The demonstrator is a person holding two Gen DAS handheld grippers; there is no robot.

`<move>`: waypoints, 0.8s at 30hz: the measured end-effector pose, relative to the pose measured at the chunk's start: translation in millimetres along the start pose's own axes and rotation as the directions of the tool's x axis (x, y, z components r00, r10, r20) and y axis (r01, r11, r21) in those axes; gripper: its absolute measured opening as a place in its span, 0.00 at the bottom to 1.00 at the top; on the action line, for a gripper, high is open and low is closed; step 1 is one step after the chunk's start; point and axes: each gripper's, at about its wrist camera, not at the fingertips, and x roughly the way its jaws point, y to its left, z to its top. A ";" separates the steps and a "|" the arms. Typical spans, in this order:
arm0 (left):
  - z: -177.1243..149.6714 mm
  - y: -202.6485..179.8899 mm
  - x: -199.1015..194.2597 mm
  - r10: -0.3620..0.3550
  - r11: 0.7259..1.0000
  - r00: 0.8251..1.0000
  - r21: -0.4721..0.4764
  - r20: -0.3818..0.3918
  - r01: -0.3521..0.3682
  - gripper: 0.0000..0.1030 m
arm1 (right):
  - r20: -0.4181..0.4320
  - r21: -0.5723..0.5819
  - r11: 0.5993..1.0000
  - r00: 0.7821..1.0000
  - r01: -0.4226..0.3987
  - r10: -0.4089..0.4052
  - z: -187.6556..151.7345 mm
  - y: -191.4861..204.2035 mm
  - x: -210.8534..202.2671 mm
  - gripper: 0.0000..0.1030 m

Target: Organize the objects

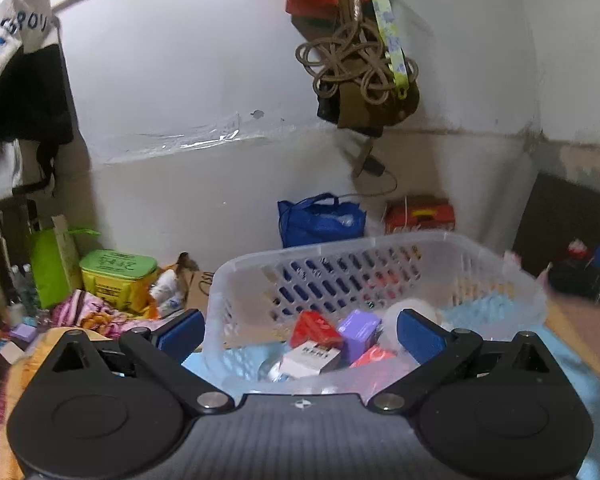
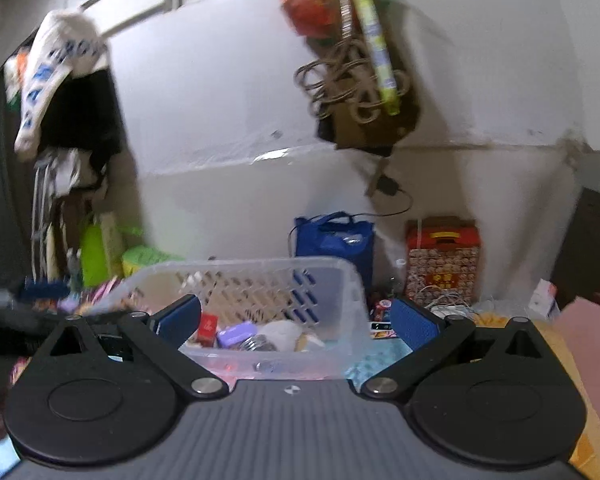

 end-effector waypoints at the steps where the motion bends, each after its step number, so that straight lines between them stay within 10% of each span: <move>1: -1.3 -1.9 0.0 0.002 1.000 1.000 0.006 -0.008 -0.002 1.00 | 0.001 0.012 1.000 1.000 0.010 -0.010 0.7 -2.1 -1.0 1.00; 24: -9.4 -13.7 -0.5 -0.020 1.000 0.999 -0.021 -0.041 0.019 1.00 | -0.131 -0.070 0.997 0.991 0.023 -0.032 -17.2 6.5 16.1 1.00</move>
